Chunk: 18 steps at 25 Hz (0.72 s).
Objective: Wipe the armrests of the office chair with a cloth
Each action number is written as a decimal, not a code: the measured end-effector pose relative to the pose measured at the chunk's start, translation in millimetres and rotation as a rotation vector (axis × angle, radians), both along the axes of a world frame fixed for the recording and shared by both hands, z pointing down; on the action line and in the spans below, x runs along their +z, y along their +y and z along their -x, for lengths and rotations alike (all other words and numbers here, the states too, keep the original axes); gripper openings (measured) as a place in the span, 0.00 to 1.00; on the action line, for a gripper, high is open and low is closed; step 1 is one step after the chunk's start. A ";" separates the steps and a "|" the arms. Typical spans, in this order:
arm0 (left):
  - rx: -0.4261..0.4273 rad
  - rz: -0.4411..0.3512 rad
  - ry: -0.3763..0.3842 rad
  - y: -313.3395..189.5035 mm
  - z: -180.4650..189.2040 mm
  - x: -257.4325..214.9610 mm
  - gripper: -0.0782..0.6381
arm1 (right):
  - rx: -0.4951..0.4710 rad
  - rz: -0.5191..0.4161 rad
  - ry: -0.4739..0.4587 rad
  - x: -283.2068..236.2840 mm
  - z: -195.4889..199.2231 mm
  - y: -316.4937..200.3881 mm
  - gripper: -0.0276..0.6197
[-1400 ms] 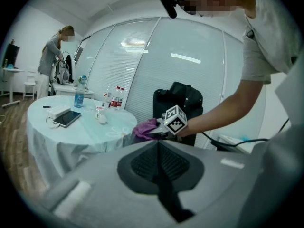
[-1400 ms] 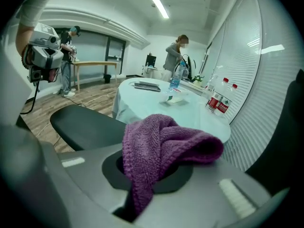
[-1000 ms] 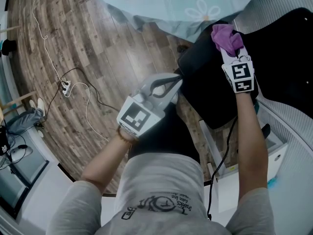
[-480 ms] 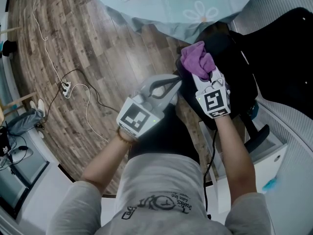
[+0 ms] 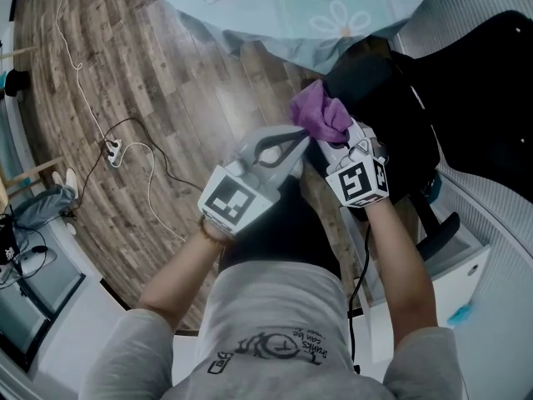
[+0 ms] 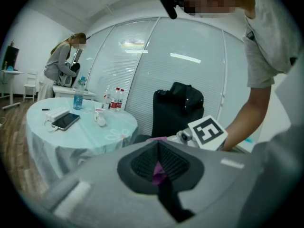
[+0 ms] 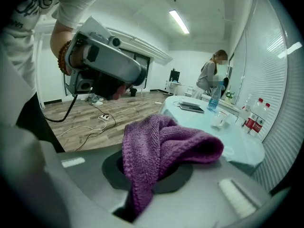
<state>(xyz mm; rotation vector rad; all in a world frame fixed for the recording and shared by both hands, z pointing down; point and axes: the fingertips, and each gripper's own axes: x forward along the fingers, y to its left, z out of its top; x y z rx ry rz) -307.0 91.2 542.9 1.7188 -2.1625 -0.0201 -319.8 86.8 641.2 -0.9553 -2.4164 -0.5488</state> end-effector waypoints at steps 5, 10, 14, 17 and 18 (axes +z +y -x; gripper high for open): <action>0.011 0.025 0.001 2.7 -2.4 8.0 0.11 | 0.051 -0.009 0.005 5.0 20.5 -37.3 0.09; 0.006 0.026 0.004 2.4 -3.8 9.0 0.11 | 0.138 -0.041 0.015 10.6 45.7 -90.7 0.09; 0.010 0.029 0.003 2.8 -4.2 8.5 0.11 | 0.249 -0.052 0.037 14.3 66.1 -144.1 0.09; 0.009 0.028 0.001 3.2 -5.0 9.5 0.11 | 0.315 -0.050 0.055 17.5 76.7 -173.7 0.09; 0.008 0.027 0.002 3.4 -5.5 9.4 0.11 | 0.326 -0.046 0.059 17.7 78.5 -177.8 0.09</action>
